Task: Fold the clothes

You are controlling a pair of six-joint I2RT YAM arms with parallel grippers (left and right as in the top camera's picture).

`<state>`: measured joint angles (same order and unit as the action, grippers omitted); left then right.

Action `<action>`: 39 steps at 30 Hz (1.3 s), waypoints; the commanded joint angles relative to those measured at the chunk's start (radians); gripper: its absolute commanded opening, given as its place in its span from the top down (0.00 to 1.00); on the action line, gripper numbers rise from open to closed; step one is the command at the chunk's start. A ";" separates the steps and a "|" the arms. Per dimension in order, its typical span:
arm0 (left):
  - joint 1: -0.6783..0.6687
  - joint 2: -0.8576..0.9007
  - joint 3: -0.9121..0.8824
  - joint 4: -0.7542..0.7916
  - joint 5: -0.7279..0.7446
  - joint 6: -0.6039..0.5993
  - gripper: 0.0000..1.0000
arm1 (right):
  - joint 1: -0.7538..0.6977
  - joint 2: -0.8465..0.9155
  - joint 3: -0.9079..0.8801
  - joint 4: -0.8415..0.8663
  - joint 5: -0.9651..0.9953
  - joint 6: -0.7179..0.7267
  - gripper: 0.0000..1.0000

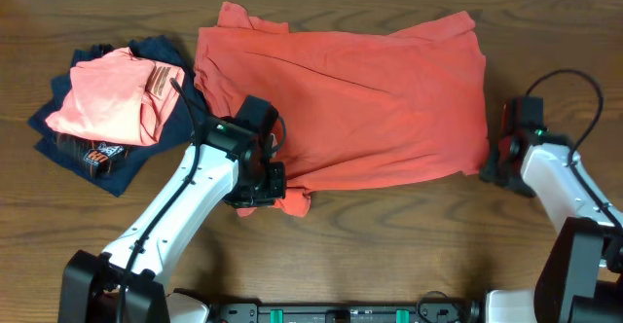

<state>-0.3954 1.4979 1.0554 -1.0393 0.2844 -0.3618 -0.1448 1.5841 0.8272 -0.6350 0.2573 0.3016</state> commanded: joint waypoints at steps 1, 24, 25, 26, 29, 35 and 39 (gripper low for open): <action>0.004 -0.002 0.022 0.001 -0.013 0.010 0.94 | -0.005 0.000 -0.066 0.094 -0.139 -0.056 0.37; 0.004 -0.002 0.022 0.001 -0.013 -0.007 0.94 | -0.002 0.038 -0.180 0.509 -0.396 -0.147 0.32; 0.004 -0.002 0.022 0.002 -0.013 -0.010 0.94 | -0.003 0.038 -0.180 0.509 -0.397 -0.162 0.32; 0.004 -0.002 0.022 0.001 -0.013 -0.010 0.94 | -0.003 0.038 -0.180 0.512 -0.397 -0.162 0.33; 0.004 -0.002 0.022 0.001 -0.013 -0.010 0.94 | -0.003 0.038 -0.180 0.534 -0.397 -0.169 0.35; 0.004 -0.002 0.022 0.001 -0.013 -0.010 0.94 | -0.002 0.039 -0.181 0.541 -0.396 -0.169 0.61; 0.004 -0.002 0.022 0.001 -0.013 -0.010 0.94 | -0.002 0.040 -0.187 0.534 -0.367 -0.169 0.99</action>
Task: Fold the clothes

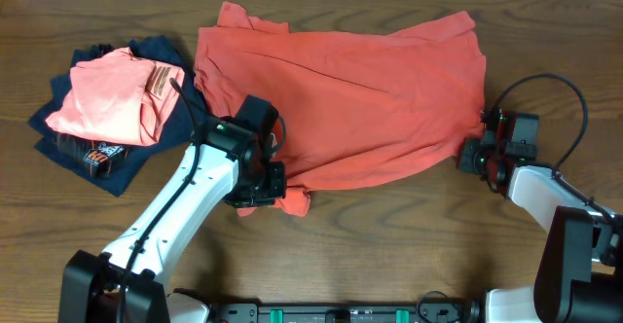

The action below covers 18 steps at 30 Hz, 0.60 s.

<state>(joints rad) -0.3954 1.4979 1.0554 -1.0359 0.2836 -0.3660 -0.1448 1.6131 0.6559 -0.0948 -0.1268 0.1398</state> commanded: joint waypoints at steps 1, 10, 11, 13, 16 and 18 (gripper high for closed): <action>0.004 -0.002 0.022 -0.002 -0.012 -0.005 0.94 | -0.002 0.010 -0.015 -0.010 0.045 -0.006 0.99; 0.004 -0.002 0.022 -0.001 -0.012 -0.005 0.94 | -0.054 -0.096 0.224 -0.260 0.633 0.047 0.99; 0.004 -0.002 0.022 0.000 -0.012 -0.005 0.94 | -0.055 -0.102 0.243 -0.271 0.656 0.036 0.99; 0.004 -0.002 0.022 0.003 -0.012 -0.005 0.94 | -0.054 -0.123 0.315 -0.311 0.692 -0.014 0.99; 0.004 -0.002 0.022 0.006 -0.012 -0.005 0.94 | -0.050 -0.134 0.370 -0.398 0.657 -0.024 0.93; 0.004 -0.002 0.022 0.006 -0.012 -0.005 0.94 | -0.050 -0.131 0.366 -0.457 0.592 -0.011 0.84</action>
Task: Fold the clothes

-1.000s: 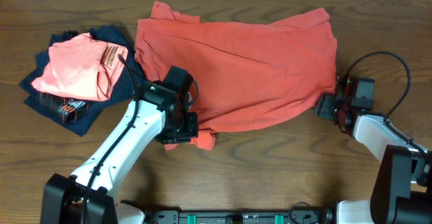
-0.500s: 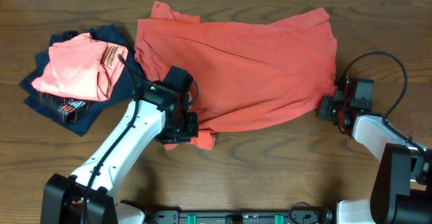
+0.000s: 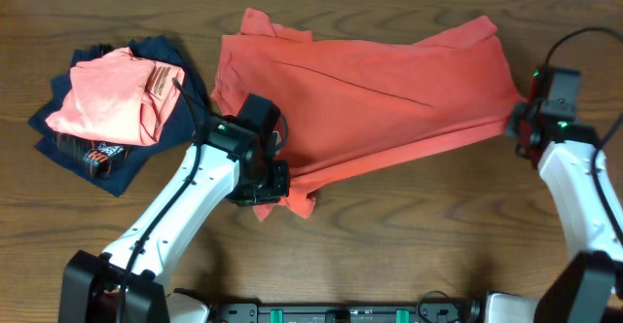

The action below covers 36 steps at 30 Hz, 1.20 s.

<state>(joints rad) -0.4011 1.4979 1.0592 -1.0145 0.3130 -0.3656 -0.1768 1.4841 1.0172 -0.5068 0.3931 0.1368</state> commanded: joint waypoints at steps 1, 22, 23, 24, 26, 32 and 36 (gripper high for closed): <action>0.010 -0.002 0.018 -0.015 -0.042 -0.005 0.94 | -0.018 0.002 -0.001 -0.071 0.047 0.007 0.77; 0.010 -0.002 0.018 -0.005 -0.042 -0.005 0.94 | -0.019 0.031 -0.243 -0.014 -0.368 0.204 0.44; 0.010 -0.002 0.018 -0.005 -0.042 -0.005 0.94 | -0.019 0.034 -0.254 0.003 -0.356 0.232 0.44; 0.010 -0.002 0.018 -0.005 -0.042 -0.005 0.94 | -0.019 0.037 -0.264 0.019 -0.342 0.257 0.44; 0.010 -0.002 0.018 -0.004 -0.042 -0.005 0.94 | -0.019 0.042 -0.285 0.057 -0.319 0.303 0.43; 0.010 -0.002 0.018 -0.004 -0.042 -0.005 0.94 | -0.019 0.078 -0.320 0.157 -0.292 0.355 0.41; 0.010 -0.002 0.018 -0.002 -0.042 -0.005 0.94 | -0.019 0.124 -0.320 0.183 -0.258 0.380 0.42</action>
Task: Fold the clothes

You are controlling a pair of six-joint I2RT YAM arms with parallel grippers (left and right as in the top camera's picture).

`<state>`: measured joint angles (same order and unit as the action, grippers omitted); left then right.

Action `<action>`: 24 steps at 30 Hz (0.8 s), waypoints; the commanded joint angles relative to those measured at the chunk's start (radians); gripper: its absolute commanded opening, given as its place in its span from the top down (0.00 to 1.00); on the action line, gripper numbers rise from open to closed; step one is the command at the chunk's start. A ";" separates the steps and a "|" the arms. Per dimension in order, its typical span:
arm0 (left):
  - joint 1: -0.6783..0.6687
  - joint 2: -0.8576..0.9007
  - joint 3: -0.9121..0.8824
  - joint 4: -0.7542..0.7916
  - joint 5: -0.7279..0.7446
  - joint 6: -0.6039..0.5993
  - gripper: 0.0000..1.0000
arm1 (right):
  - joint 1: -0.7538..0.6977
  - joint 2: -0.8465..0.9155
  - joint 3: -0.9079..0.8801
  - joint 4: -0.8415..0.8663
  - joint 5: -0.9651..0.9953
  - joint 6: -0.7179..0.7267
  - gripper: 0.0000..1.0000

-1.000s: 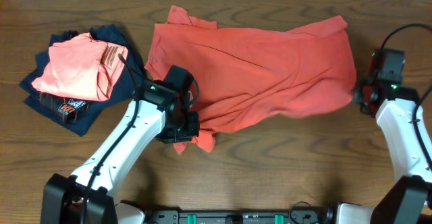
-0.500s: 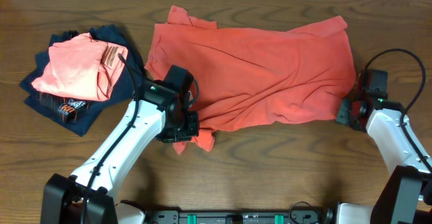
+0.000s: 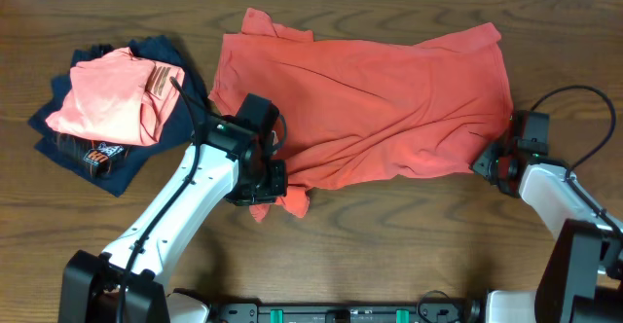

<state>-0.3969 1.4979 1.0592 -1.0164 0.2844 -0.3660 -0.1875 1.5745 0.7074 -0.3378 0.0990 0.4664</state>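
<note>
A red-orange shirt (image 3: 370,99) lies spread across the middle of the table, with creases running toward its lower right. My left gripper (image 3: 265,189) sits on the bunched lower left corner of the shirt and looks shut on that cloth. At the shirt's lower right corner is my right gripper (image 3: 490,161). Its fingers meet the hem and look shut on it, though the wrist partly hides them.
At the left lies a stack of folded clothes, a pink garment (image 3: 107,97) on top of a navy one (image 3: 115,160). The left arm (image 3: 175,216) crosses the front left of the wooden table (image 3: 409,255). The right arm (image 3: 565,197) lies at the front right.
My right gripper has moved from up at the shirt's right edge down to its lower right corner. The lower hem, then taut, now lies slack and creased. The left gripper has not moved.
The shirt first lay further left, with my left gripper on its lower left corner and my right gripper beside its lower right corner. Then the right gripper was at that corner. Then the shirt sat shifted right and taut; now it lies slack.
</note>
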 commanded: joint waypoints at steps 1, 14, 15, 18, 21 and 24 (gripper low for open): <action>0.006 -0.002 0.018 0.001 -0.013 -0.005 0.94 | -0.008 0.048 -0.010 0.031 0.035 0.050 0.43; 0.006 -0.002 0.018 0.002 -0.013 -0.005 0.93 | -0.012 0.130 -0.006 0.047 0.035 -0.007 0.99; 0.006 -0.002 0.018 0.002 -0.013 -0.005 0.93 | -0.017 0.125 -0.003 0.032 0.043 -0.011 0.99; 0.006 -0.002 0.018 0.001 -0.013 -0.005 0.93 | -0.066 0.087 0.025 -0.076 0.156 0.030 0.99; 0.005 -0.002 0.018 -0.003 -0.012 -0.005 0.93 | -0.161 0.020 0.084 -0.197 0.218 0.049 0.99; 0.005 -0.002 0.018 -0.010 0.005 -0.005 0.65 | -0.267 -0.052 0.150 -0.290 0.218 0.050 0.99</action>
<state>-0.3969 1.4979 1.0592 -1.0176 0.2859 -0.3603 -0.3683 1.5974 0.7891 -0.5961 0.2440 0.4946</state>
